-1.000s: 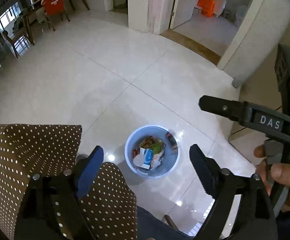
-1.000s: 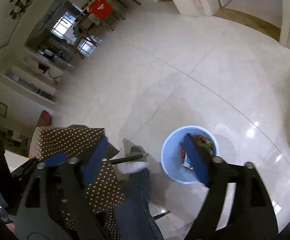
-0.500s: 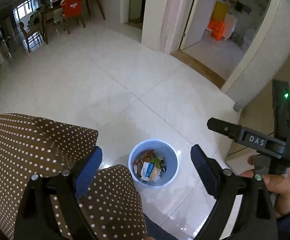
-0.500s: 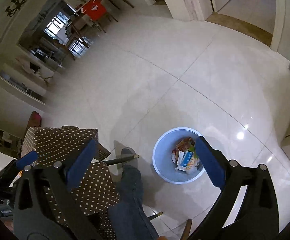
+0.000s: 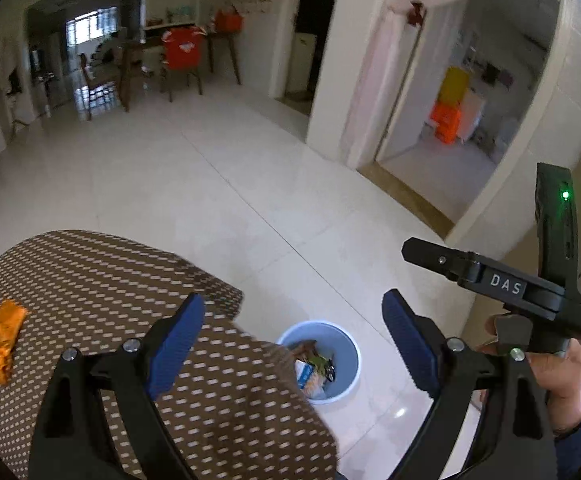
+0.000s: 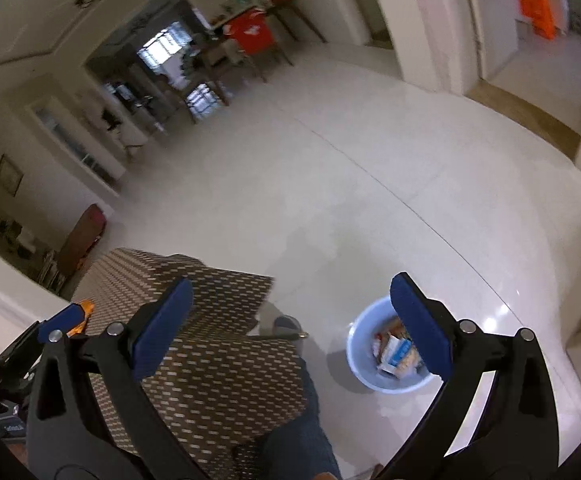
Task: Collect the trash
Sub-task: 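Move both open tools back over the table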
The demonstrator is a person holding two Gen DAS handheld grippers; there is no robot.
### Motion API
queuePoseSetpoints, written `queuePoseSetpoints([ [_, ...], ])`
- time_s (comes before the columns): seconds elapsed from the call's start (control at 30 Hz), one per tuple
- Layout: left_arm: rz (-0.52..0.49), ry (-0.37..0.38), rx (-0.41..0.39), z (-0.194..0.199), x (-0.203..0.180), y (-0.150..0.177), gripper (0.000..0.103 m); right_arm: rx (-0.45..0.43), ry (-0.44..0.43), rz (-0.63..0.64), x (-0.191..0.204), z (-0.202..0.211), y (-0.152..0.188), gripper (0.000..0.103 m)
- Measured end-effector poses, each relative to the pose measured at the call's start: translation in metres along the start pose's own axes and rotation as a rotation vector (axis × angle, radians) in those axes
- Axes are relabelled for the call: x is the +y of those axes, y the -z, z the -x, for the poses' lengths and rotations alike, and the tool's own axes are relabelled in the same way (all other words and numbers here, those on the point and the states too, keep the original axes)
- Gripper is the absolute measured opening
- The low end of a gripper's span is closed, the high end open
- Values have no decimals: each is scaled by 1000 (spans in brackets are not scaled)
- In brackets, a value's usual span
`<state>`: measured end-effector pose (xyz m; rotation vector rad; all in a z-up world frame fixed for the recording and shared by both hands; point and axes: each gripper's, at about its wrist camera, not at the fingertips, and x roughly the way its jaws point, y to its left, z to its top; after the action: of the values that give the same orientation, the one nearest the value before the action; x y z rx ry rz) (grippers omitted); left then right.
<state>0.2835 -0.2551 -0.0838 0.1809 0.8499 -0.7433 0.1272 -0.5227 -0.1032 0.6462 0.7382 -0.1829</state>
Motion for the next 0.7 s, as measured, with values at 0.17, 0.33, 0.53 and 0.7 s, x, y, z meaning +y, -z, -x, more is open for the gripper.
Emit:
queuePoseSetpoints([
  [0.17, 57, -59, -55, 35, 43, 8, 88, 15, -64, 82, 53, -10, -2, 97],
  [0.33, 132, -135, -105, 68, 94, 25, 88, 37, -124, 166, 108, -20, 2, 97],
  [0.53, 247, -230, -125, 101, 162, 51, 88, 76, -180, 279, 171, -36, 14, 97],
  [0.7, 317, -310, -163, 130, 219, 74, 88, 117, -211, 361, 220, -52, 34, 97],
])
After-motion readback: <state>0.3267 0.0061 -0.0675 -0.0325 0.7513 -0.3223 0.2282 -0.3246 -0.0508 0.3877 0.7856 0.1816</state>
